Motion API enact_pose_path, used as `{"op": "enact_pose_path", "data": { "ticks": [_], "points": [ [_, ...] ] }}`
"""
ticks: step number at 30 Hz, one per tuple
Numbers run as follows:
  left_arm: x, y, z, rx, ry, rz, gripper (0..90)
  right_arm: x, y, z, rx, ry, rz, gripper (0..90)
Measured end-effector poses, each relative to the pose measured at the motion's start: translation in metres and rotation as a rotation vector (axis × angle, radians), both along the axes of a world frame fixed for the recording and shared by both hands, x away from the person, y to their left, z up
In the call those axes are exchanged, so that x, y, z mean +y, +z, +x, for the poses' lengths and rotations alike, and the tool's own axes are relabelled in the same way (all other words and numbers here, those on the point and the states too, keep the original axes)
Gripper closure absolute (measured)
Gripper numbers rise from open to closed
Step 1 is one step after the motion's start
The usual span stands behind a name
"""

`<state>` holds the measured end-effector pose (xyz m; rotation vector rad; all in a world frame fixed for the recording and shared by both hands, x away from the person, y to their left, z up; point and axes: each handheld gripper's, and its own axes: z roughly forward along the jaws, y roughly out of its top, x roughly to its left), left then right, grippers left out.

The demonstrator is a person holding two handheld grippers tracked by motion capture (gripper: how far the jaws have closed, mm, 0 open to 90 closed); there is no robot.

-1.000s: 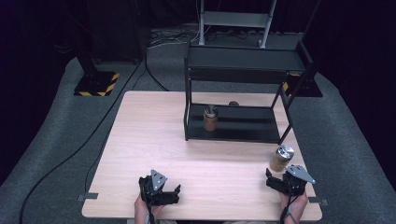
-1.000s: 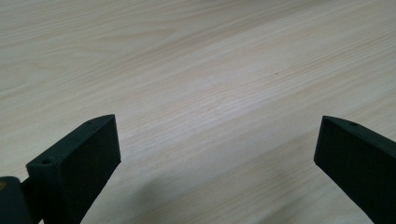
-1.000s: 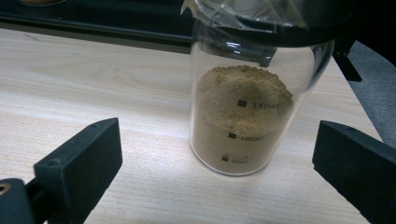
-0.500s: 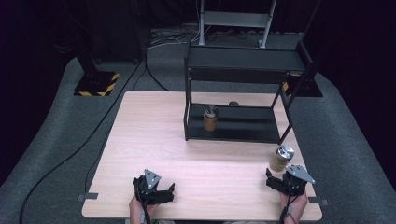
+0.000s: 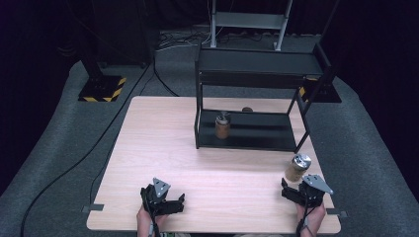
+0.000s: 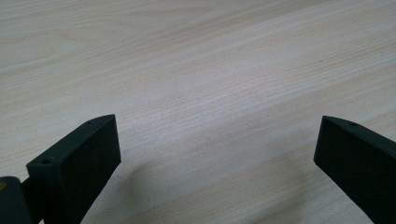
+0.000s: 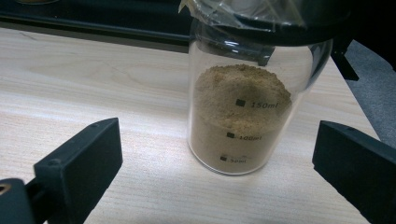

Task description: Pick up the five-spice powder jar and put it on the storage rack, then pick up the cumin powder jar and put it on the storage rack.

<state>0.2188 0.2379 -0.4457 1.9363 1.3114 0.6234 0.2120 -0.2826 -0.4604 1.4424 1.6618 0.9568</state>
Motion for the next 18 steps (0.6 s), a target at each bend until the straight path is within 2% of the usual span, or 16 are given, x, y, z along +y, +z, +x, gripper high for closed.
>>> {"op": "enact_pose_path", "data": {
  "ticks": [3, 12, 18],
  "points": [
    [0.0, 0.0, 0.002, 0.008, -0.002, 0.001, 0.2, 0.001, 0.0, 0.0, 0.002, 0.0, -0.003, 0.2],
    [-0.007, 0.004, 0.008, 0.038, -0.002, 0.038, 0.2, 0.001, 0.001, 0.002, 0.011, -0.003, -0.005, 0.2],
    [-0.01, 0.004, 0.009, 0.04, -0.003, 0.053, 0.2, 0.007, 0.001, 0.002, 0.009, -0.035, -0.018, 0.2]
  ]
}}
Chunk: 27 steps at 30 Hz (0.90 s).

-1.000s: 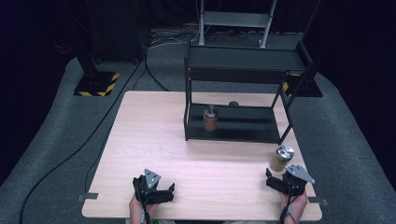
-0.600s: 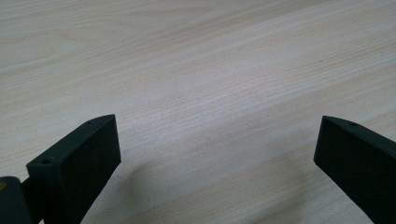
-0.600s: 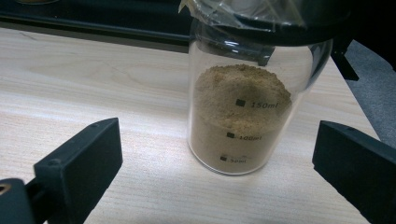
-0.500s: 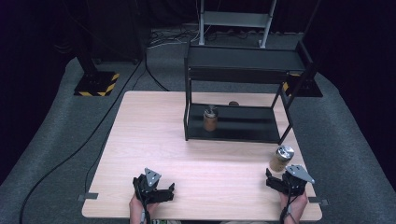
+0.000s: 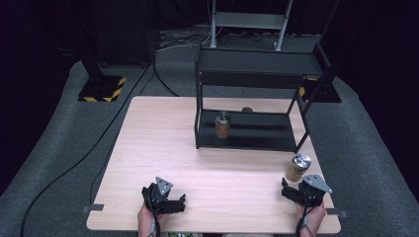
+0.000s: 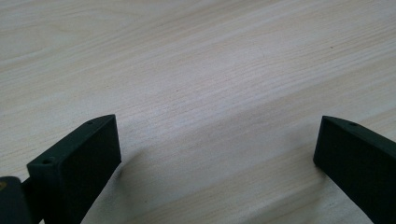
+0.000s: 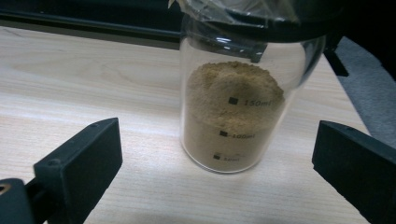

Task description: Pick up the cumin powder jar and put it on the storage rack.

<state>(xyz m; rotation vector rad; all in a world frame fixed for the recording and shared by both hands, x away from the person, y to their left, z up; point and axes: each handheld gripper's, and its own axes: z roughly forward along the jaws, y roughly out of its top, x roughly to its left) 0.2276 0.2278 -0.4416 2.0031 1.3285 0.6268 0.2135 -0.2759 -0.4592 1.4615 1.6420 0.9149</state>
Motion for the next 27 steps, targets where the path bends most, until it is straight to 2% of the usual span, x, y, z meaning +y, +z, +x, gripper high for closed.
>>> {"op": "enact_pose_path", "data": {
  "ticks": [3, 8, 11, 15, 20, 27],
  "points": [
    [0.001, 0.0, 0.001, 0.006, -0.001, -0.007, 0.2, 0.001, 0.002, 0.003, 0.017, 0.001, -0.01, 0.0],
    [0.003, 0.001, 0.003, 0.013, -0.008, -0.013, 0.3, 0.0, 0.007, 0.012, 0.054, 0.045, -0.033, 0.0],
    [0.006, 0.001, 0.006, 0.023, -0.018, -0.019, 0.3, -0.002, 0.012, 0.019, 0.055, 0.048, -0.044, 0.0],
    [0.009, 0.002, 0.009, 0.036, -0.023, -0.033, 0.3, -0.007, 0.017, 0.026, 0.034, 0.048, -0.028, 0.0],
    [0.01, 0.002, 0.01, 0.036, -0.03, -0.033, 0.3, -0.018, 0.022, 0.039, 0.046, 0.076, -0.008, 0.0],
    [0.01, 0.002, 0.011, 0.036, -0.031, -0.032, 0.3, -0.025, 0.017, 0.046, 0.053, 0.069, 0.021, 0.6]
  ]
}}
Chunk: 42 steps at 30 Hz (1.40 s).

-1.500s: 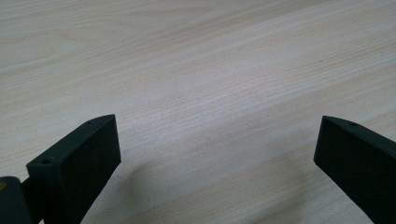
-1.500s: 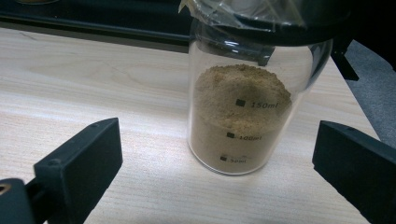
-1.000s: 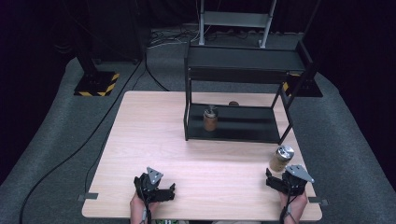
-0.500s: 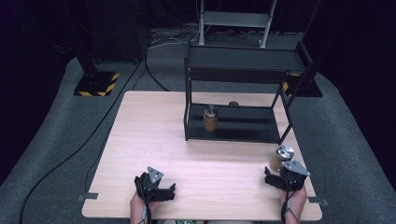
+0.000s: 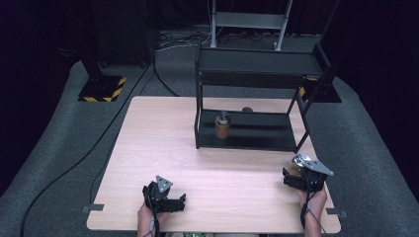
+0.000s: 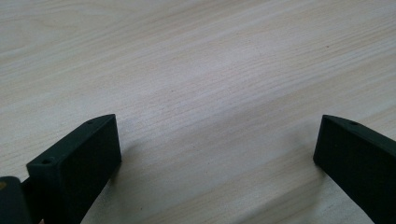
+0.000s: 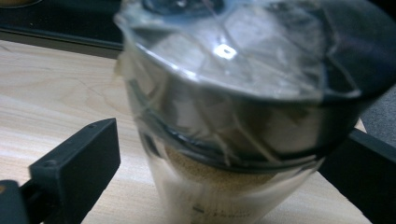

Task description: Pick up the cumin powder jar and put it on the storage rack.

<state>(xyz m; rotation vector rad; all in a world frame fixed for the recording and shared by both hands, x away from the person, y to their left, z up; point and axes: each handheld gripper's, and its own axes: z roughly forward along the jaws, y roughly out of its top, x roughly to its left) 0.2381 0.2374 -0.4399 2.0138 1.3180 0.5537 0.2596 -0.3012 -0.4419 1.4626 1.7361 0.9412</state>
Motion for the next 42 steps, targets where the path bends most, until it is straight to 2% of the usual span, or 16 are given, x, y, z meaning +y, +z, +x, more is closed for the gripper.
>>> {"op": "enact_pose_path", "data": {
  "ticks": [1, 2, 8, 12, 26, 36, 42],
  "points": [
    [0.0, 0.0, 0.0, 0.0, 0.0, 0.0, 0.3, 0.0, -0.002, -0.001, -0.008, -0.009, 0.003, 3.0],
    [0.0, 0.0, 0.0, 0.0, 0.0, 0.0, 0.3, -0.003, -0.004, -0.003, -0.023, -0.005, 0.021, 10.2],
    [0.0, 0.0, 0.0, 0.0, 0.0, 0.0, 0.3, -0.009, -0.005, -0.003, -0.017, 0.007, 0.042, 22.9],
    [0.0, 0.0, 0.0, 0.0, 0.0, 0.0, 0.3, -0.01, -0.008, -0.005, -0.028, 0.013, 0.05, 28.9],
    [0.0, 0.0, 0.001, -0.001, -0.005, -0.002, 0.3, -0.008, -0.005, -0.004, -0.019, 0.009, 0.035, 29.6],
    [0.001, 0.0, 0.001, -0.002, -0.007, 0.0, 0.4, -0.007, 0.012, -0.011, -0.028, 0.02, 0.014, 29.7],
    [0.0, 0.0, 0.001, -0.003, -0.007, 0.002, 0.4, -0.006, 0.023, -0.011, -0.018, 0.039, -0.001, 29.7]
  ]
}}
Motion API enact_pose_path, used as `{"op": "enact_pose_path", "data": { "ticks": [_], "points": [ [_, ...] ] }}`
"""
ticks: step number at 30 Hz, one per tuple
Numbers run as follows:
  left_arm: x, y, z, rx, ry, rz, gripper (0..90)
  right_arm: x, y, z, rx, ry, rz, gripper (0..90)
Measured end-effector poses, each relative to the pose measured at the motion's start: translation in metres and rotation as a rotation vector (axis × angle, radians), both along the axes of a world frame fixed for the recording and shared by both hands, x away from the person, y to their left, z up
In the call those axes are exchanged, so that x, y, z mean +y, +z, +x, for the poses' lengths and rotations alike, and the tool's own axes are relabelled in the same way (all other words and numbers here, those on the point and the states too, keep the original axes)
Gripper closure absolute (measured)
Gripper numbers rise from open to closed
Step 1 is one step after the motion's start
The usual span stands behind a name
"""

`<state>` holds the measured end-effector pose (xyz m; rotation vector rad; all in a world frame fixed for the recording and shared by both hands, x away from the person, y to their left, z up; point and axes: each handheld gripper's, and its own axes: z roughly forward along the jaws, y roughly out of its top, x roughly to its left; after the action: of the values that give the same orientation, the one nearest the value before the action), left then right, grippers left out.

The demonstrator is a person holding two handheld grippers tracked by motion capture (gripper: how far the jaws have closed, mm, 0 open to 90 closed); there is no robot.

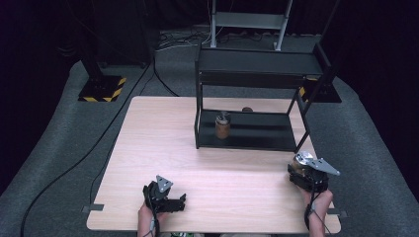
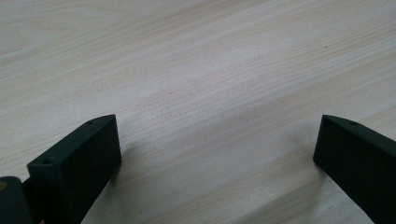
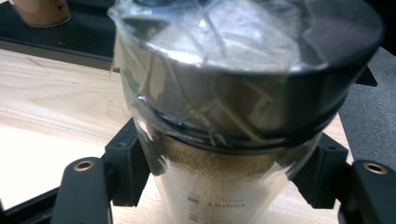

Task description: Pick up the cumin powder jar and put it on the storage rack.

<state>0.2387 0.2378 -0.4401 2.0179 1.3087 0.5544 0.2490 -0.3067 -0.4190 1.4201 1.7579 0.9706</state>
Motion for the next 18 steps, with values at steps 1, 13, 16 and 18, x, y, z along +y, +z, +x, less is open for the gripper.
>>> {"op": "enact_pose_path", "data": {
  "ticks": [1, 13, 16, 18],
  "points": [
    [0.0, 0.0, 0.0, 0.0, 0.0, 0.0, 0.4, 0.001, 0.002, 0.0, 0.002, 0.002, -0.005, 29.6],
    [0.0, 0.0, 0.0, 0.0, 0.0, 0.0, 0.4, 0.006, 0.016, 0.006, 0.026, 0.028, -0.025, 29.6],
    [0.0, 0.0, 0.0, 0.0, 0.0, 0.0, 0.4, 0.007, 0.019, 0.009, 0.034, 0.031, -0.028, 29.6],
    [0.0, 0.0, 0.0, 0.0, 0.0, 0.0, 0.4, 0.007, 0.02, 0.01, 0.036, 0.031, -0.029, 29.6]
  ]
}}
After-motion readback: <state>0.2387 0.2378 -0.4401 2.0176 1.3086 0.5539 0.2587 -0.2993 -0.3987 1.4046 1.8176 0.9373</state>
